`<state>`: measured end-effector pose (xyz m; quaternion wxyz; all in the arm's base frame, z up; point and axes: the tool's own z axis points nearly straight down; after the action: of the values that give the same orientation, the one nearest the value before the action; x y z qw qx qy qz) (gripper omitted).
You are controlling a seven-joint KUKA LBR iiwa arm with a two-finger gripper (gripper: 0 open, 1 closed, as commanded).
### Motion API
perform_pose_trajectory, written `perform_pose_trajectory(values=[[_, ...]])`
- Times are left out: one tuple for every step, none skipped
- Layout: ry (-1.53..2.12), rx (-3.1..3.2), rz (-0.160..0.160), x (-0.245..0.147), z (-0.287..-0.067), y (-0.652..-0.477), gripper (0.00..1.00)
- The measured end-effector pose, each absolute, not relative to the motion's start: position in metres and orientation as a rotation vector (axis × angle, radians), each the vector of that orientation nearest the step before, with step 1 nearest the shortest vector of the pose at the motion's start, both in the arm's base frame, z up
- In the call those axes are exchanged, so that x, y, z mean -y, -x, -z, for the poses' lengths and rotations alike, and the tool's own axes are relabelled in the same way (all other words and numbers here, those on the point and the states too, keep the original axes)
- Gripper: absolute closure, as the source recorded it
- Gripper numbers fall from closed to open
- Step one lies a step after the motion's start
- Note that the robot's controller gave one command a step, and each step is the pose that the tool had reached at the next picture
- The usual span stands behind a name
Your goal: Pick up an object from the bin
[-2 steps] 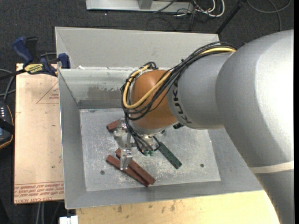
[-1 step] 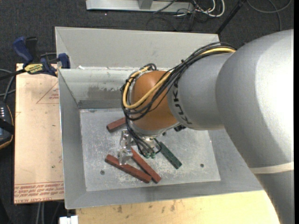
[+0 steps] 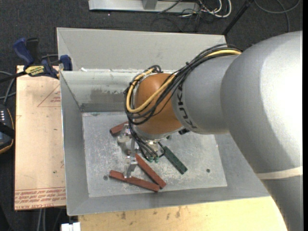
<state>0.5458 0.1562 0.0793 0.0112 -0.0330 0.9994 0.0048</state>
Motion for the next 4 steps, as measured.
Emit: perform_pose_trajectory(values=[[0.103,-3.117,-0.015,-0.156,-0.079,-0.546,0.00],[-0.060,-3.115,-0.010,-0.082,-0.079,-0.537,1.00],[-0.061,-3.115,-0.010,-0.082,-0.079,-0.537,1.00],[-0.039,-3.143,-0.001,-0.081,-0.110,-0.533,1.00]])
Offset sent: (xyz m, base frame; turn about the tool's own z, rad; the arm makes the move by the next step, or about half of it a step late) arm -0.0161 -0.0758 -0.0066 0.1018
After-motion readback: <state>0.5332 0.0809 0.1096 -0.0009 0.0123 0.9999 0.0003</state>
